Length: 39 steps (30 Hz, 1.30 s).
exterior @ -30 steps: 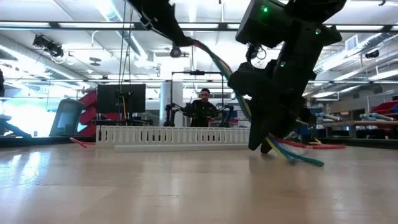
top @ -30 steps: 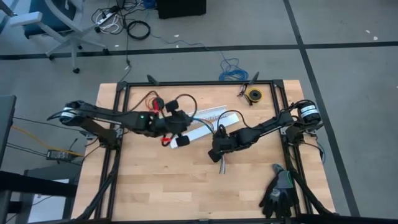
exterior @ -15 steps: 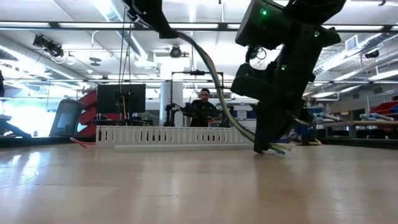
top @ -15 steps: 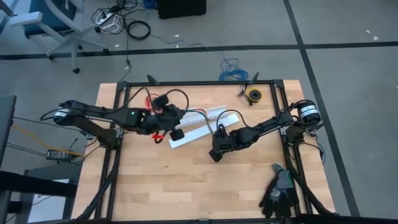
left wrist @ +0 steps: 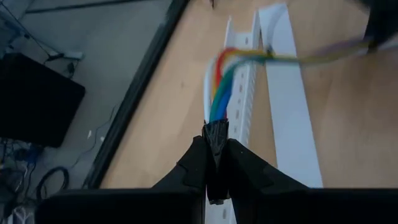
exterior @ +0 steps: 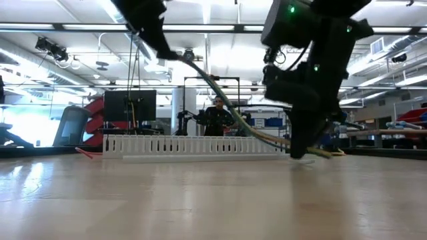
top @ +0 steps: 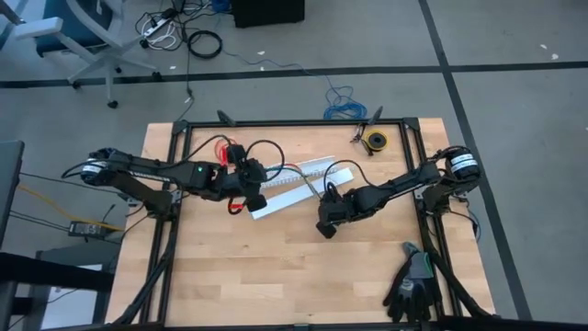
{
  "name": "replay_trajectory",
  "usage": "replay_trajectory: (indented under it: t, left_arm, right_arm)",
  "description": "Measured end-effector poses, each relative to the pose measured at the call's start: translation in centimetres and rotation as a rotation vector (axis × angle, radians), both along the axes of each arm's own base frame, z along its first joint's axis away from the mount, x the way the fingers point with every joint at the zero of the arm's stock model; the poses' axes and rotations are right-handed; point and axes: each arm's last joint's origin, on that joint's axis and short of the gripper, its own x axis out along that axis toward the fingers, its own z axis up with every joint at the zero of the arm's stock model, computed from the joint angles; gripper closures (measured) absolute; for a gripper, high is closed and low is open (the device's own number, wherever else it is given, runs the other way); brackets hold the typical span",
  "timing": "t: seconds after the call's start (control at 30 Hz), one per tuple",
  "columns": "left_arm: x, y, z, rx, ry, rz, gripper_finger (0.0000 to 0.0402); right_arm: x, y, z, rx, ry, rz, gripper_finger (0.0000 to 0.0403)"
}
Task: Ziptie cables
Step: Put the zip tied cables into the white cable duct
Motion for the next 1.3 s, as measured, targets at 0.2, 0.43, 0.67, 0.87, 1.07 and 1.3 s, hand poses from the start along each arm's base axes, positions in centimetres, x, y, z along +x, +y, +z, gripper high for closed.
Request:
replay_trajectory:
  t: [0.2, 0.43, 0.67, 0.87, 1.07, 1.3]
  left_arm:
    - [-0.8, 0.0, -3.2, -0.054, 0.058, 0.009, 0.0356]
    - [-1.3, 0.1, -6.0, -0.108, 0.061, 0.042, 0.0356]
    - [-1.4, 0.6, -6.5, -0.139, 0.053, 0.066, 0.0356]
    - [-1.6, 1.4, -7.4, -0.178, 0.075, 0.084, 0.0356]
    - [-1.8, 2.3, -8.6, -0.248, 0.065, 0.084, 0.0356]
    - [-2.0, 3.0, -9.2, -0.266, 0.085, 0.085, 0.0356]
  right_arm:
    - [-1.6, -0.5, 2.5, -0.045, 0.015, 0.011, 0.0397]
    - [-2.2, -3.3, 4.1, -0.13, 0.027, 0.031, 0.0397]
    - [-2.8, -6.6, 5.7, -0.236, 0.014, 0.004, 0.0397]
    - [-3.8, -8.0, 7.8, -0.308, -0.04, -0.025, 0.0398]
    - [-4.4, -9.7, 8.3, -0.302, -0.031, -0.019, 0.0399]
    - [-3.2, -11.2, 5.5, -0.224, 0.074, 0.034, 0.0398]
